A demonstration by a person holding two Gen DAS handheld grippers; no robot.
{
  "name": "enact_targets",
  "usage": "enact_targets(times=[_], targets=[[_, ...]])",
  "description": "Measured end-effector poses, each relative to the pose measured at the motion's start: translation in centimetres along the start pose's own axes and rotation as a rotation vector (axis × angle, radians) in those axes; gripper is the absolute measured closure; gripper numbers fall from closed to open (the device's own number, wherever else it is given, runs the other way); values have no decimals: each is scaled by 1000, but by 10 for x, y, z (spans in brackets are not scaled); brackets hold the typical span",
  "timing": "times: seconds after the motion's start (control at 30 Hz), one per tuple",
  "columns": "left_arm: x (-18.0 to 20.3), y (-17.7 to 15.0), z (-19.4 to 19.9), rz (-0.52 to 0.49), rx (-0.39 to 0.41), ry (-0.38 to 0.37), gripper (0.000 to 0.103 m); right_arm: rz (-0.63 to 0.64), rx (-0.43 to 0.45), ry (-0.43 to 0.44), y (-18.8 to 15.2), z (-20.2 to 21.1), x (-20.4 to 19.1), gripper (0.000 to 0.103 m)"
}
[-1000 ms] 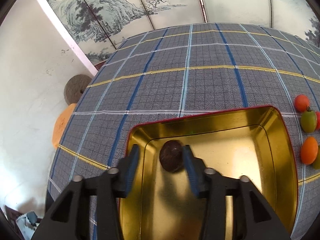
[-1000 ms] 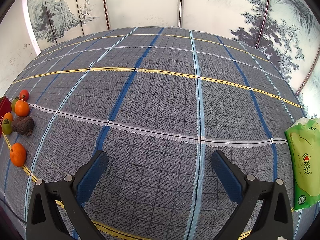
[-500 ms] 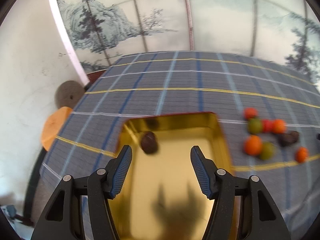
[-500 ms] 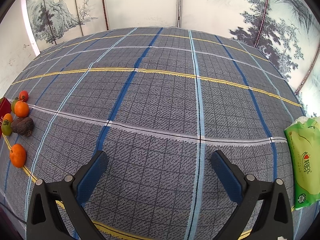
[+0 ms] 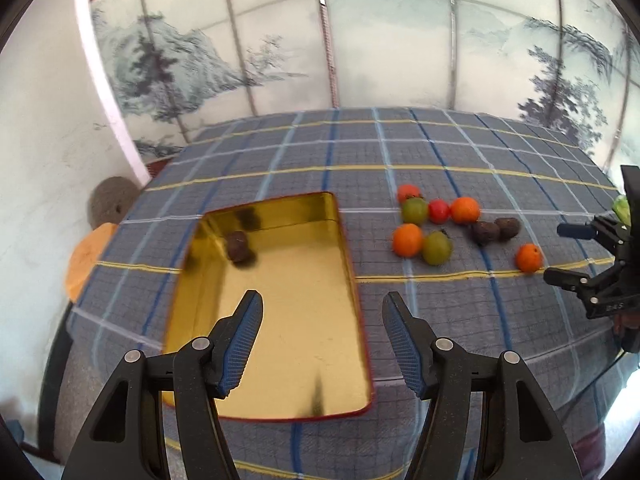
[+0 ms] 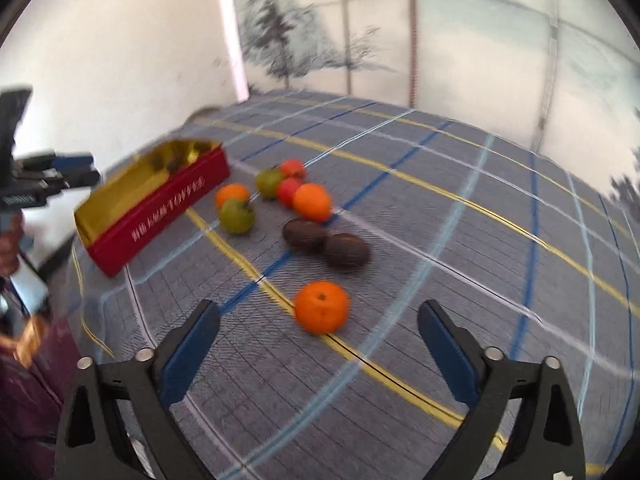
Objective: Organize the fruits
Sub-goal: 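Lift the left tool out of the tin while the right tool moves toward an orange, then close the right tool on the orange, then carry the orange into the tin and open the right tool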
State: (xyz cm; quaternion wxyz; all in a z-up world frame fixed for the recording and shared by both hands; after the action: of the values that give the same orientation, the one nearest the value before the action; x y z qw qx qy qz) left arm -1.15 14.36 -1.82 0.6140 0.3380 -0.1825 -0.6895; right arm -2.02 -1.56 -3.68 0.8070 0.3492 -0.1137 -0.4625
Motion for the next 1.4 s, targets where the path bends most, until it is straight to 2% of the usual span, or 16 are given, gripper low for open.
enact_targets(times=[0.13, 0.3, 0.43, 0.67, 0.73, 0.8, 0.83, 0.87, 0.97, 1.0, 1.1, 1.2, 1.33, 1.4], targets=[[-37, -17, 7, 91, -15, 62, 40, 2, -25, -8, 2, -15, 0, 17], [-76, -46, 7, 148, -61, 142, 40, -9, -35, -18, 0, -23, 2, 17], [-83, -57, 6, 168, -79, 138, 40, -21, -39, -9, 0, -24, 2, 17], [-62, -49, 10, 125, -50, 97, 40, -14, -62, -10, 0, -35, -2, 17], [-58, -47, 10, 108, -44, 92, 40, -14, -76, -3, 1, -39, -2, 23], [-55, -45, 11, 109, -41, 80, 40, -22, -111, 3, -1, -46, -1, 57], [-56, -44, 11, 116, -38, 77, 40, -29, -131, -10, -3, -51, 1, 63], [-58, -44, 13, 125, -33, 74, 40, -37, -136, -12, -4, -51, 3, 67], [-65, -44, 15, 146, -22, 72, 40, -57, -128, -11, -4, -44, 0, 69], [-68, -45, 15, 152, -22, 70, 40, -55, -110, -2, -1, -38, -6, 69], [-73, -45, 13, 179, -27, 59, 40, -34, -37, 109, 24, -12, -43, 69], [-78, -46, 12, 195, -22, 51, 39, 21, 0, 218, 57, -2, -91, 69], [-87, -49, 16, 197, -14, 80, 34, 63, -3, 358, 96, -17, -149, 69], [-92, -52, 17, 189, -21, 99, 29, 89, -22, 370, 108, -36, -171, 69]])
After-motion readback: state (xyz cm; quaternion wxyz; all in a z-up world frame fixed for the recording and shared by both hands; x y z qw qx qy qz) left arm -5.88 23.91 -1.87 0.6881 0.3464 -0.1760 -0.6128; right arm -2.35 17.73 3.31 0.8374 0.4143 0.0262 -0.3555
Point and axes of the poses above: each gripper's, at about its wrist camera, not at the fingertips, and z roughly against the way its jaws point, x to its right, y to its top, the point moved 7 cm from there along -z, roughly the way its jaws point, and after that the axes turned 10 degrees about -z, right-handed, at the moved point
